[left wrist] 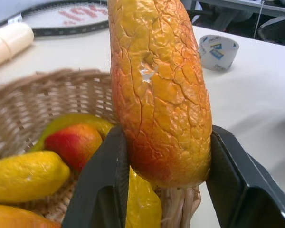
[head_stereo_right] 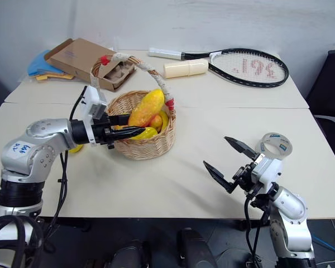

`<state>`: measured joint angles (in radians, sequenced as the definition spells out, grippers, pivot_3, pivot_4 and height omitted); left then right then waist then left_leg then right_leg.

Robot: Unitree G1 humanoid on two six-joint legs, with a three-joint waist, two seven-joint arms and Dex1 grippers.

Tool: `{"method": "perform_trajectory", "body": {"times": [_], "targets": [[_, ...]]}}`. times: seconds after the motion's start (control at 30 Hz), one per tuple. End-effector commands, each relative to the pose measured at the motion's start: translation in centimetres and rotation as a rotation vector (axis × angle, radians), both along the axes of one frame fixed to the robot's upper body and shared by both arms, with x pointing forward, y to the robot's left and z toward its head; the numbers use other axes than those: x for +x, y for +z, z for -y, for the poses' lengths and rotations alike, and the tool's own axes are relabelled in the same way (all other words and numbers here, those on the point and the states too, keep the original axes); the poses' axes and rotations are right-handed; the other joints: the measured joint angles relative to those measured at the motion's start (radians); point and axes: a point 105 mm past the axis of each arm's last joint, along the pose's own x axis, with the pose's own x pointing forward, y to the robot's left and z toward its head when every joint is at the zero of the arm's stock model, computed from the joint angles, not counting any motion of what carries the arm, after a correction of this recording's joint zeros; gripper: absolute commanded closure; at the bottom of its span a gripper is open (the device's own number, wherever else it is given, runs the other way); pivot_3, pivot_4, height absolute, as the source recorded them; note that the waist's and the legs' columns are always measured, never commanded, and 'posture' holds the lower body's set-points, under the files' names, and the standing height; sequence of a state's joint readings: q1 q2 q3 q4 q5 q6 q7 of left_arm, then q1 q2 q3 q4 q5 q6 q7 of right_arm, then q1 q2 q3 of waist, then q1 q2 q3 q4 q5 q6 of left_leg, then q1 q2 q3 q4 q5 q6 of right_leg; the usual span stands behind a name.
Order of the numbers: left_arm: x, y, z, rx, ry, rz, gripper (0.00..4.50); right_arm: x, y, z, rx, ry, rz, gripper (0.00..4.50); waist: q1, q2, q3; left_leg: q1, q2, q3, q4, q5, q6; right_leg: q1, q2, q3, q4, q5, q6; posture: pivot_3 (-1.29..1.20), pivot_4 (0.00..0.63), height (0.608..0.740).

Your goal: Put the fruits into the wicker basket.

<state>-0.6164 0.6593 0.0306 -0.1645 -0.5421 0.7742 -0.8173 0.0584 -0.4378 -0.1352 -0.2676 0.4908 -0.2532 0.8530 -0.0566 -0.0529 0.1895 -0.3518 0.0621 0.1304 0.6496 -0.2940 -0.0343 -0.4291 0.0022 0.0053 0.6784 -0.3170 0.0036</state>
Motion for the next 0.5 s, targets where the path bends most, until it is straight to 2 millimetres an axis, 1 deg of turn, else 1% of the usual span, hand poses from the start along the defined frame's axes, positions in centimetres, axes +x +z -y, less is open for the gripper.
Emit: {"method": "perform_trajectory", "body": {"times": [0.03, 0.13, 0.17, 0.2, 0.23, 0.3, 0.33, 0.37, 0.43, 0.5], "targets": [[-1.1, 1.5, -0.3, 0.003, 0.000, 0.054, 1.18, -0.4, 1.1, -0.5, 0.010, 0.001, 0.032, 0.00, 0.000, 0.000, 0.000, 0.000, 0.000, 0.000, 0.000, 0.000, 0.000, 0.000, 0.000, 0.000, 0.000, 0.000, 0.000, 0.00, 0.150, 0.740], [-1.2, 1.7, -2.4, 0.027, 0.089, 0.060, 0.28, -0.4, 1.3, -0.9, 0.012, 0.020, 0.032, 0.00, -0.002, 0.000, 0.000, 0.001, 0.000, 0.000, 0.000, 0.000, 0.000, 0.000, 0.000, 0.000, 0.000, 0.000, 0.000, 0.00, 0.150, 0.740], [-1.5, 1.7, -3.5, 0.050, 0.115, 0.088, 0.03, -0.3, 1.5, -1.1, 0.014, 0.035, 0.032, 0.00, -0.002, 0.000, 0.000, 0.001, 0.000, 0.000, -0.001, 0.000, 0.000, 0.000, 0.000, 0.000, 0.000, 0.000, 0.000, 0.00, 0.150, 0.740], [-2.1, 1.7, -4.7, 0.067, 0.141, 0.107, 0.03, 0.0, 1.6, -1.4, 0.011, 0.057, 0.033, 0.00, -0.005, 0.000, 0.000, 0.001, 0.000, -0.001, -0.001, 0.000, 0.000, 0.000, 0.001, 0.000, 0.000, 0.000, 0.000, 0.00, 0.150, 0.740], [-3.1, 1.9, -5.8, 0.081, 0.146, 0.141, 0.03, 0.3, 1.9, -1.6, 0.013, 0.077, 0.035, 0.00, -0.011, 0.001, 0.000, 0.001, 0.001, -0.001, -0.001, 0.000, -0.001, 0.000, 0.002, 0.001, 0.000, 0.000, -0.001, 0.00, 0.150, 0.740], [-4.9, 2.1, -7.6, 0.091, 0.173, 0.187, 0.03, 0.7, 2.1, -2.0, 0.013, 0.113, 0.035, 0.00, -0.022, 0.001, 0.001, 0.001, 0.000, -0.005, -0.001, -0.001, -0.002, 0.000, 0.003, 0.002, 0.000, 0.001, -0.002, 0.00, 0.150, 0.740], [-5.8, 2.2, -8.4, 0.087, 0.180, 0.219, 0.03, 0.9, 2.2, -2.2, 0.014, 0.127, 0.034, 0.00, -0.022, 0.001, 0.001, 0.001, 0.001, -0.006, -0.001, -0.001, -0.003, 0.000, 0.004, 0.001, 0.000, 0.001, -0.002, 0.00, 0.150, 0.740], [-6.7, 2.2, -9.7, 0.084, 0.214, 0.249, 0.03, 1.0, 2.2, -2.4, 0.015, 0.149, 0.032, 0.00, -0.020, 0.001, 0.001, 0.000, 0.000, -0.008, -0.001, 0.000, -0.003, 0.000, 0.004, 0.001, -0.001, 0.001, -0.002, 0.00, 0.150, 0.740], [-8.4, 1.8, -12.9, 0.106, 0.329, 0.308, 0.03, 1.2, 2.3, -3.1, 0.014, 0.202, 0.028, 0.00, -0.017, 0.002, 0.001, 0.000, 0.000, -0.009, -0.001, -0.001, -0.003, 0.000, 0.004, 0.000, -0.002, 0.000, -0.003, 0.00, 0.150, 0.740], [-10.1, 1.2, -16.3, 0.105, 0.468, 0.306, 0.03, 1.0, 2.2, -4.1, 0.000, 0.284, 0.018, 0.00, -0.022, 0.001, 0.001, 0.000, 0.000, -0.009, -0.002, -0.003, 0.001, 0.001, 0.004, -0.001, -0.003, 0.000, -0.004, 0.00, 0.150, 0.740]]}}
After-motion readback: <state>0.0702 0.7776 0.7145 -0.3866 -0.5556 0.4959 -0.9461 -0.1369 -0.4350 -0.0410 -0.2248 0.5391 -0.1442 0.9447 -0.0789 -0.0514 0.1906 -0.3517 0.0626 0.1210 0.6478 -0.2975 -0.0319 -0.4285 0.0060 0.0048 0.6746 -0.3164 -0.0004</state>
